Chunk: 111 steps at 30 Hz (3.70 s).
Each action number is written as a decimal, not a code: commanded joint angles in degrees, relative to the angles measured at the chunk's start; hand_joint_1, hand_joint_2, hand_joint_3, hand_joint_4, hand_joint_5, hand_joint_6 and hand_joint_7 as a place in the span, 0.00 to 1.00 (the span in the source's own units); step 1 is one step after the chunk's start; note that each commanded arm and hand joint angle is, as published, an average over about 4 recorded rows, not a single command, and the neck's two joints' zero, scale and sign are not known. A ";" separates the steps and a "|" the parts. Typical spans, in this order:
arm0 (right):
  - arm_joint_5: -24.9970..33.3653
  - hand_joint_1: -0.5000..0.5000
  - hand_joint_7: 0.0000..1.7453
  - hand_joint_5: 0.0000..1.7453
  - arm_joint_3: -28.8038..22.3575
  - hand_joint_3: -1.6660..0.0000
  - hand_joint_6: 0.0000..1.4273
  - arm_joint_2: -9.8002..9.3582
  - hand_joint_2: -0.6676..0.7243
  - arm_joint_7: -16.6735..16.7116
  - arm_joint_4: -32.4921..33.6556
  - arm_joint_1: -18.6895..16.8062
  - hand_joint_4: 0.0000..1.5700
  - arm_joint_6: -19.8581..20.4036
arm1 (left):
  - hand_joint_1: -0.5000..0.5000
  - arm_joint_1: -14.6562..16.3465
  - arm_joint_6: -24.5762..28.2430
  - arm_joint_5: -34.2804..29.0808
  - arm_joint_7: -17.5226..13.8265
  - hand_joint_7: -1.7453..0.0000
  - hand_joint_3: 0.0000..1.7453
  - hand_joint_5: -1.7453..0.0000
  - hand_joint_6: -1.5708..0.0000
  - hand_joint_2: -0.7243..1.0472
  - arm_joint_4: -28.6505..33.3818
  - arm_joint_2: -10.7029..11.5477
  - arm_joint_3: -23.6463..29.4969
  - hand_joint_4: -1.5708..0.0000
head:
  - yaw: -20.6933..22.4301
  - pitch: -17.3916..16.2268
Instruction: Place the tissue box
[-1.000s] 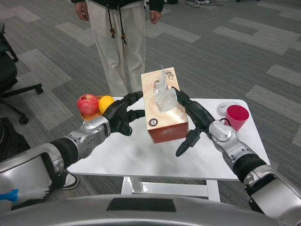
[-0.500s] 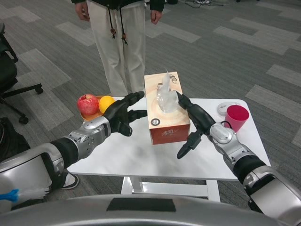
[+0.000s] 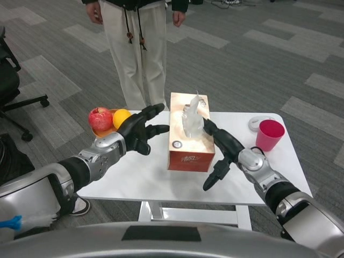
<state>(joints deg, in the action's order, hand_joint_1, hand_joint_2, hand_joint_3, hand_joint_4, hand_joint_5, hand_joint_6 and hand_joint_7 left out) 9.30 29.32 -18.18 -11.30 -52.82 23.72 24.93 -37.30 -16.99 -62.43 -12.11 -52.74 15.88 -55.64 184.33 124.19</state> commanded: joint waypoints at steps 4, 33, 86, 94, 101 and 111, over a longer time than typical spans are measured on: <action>-0.27 0.42 0.00 0.06 2.87 0.90 0.00 1.81 0.59 -1.71 -3.27 1.75 0.00 1.02 | 1.00 -1.13 -1.01 0.10 -1.51 0.88 0.05 0.47 1.00 0.05 -2.04 -2.01 -0.17 1.00 | -0.01 -0.15; -0.34 0.42 0.00 0.06 4.96 0.90 0.00 2.18 0.59 -0.74 -8.75 3.62 0.00 0.82 | 1.00 -1.63 -0.15 -0.37 -1.34 0.88 0.05 0.53 1.00 0.05 -9.40 -2.52 -2.85 1.00 | 0.29 -0.56; -1.04 0.39 0.00 0.06 -10.77 0.90 0.00 0.42 0.58 -0.83 -6.86 1.07 0.00 1.26 | 1.00 2.50 -0.32 0.34 -2.92 0.88 0.03 0.53 1.00 0.10 -7.64 0.38 10.90 1.00 | 0.73 -0.39; -1.11 0.39 0.00 0.06 -15.08 0.90 0.00 0.05 0.58 -0.92 -0.86 -0.31 0.00 1.26 | 1.00 5.95 -4.17 1.79 -3.01 0.88 0.04 0.53 1.00 0.16 -0.11 1.11 20.15 1.00 | 0.89 -0.67; -0.95 0.41 0.00 0.06 -16.97 0.90 0.00 -0.37 0.59 -1.58 4.96 -0.64 0.00 1.52 | 1.00 7.33 -6.12 1.79 -3.01 0.88 0.05 0.56 1.00 0.35 4.22 0.95 22.07 1.00 | 0.66 -0.77; -0.62 0.40 0.00 0.06 -17.93 0.90 0.00 -0.96 0.59 -1.69 13.34 -1.54 0.00 1.68 | 1.00 8.47 -7.22 2.80 -3.07 0.88 0.01 0.56 1.00 0.41 11.54 1.41 25.54 1.00 | 0.38 -0.90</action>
<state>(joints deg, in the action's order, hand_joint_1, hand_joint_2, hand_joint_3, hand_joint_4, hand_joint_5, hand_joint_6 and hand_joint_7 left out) 8.26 12.12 -18.49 -12.86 -41.51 22.27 25.90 -29.25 -23.43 -60.38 -15.10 -43.18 16.37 -31.86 184.71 123.29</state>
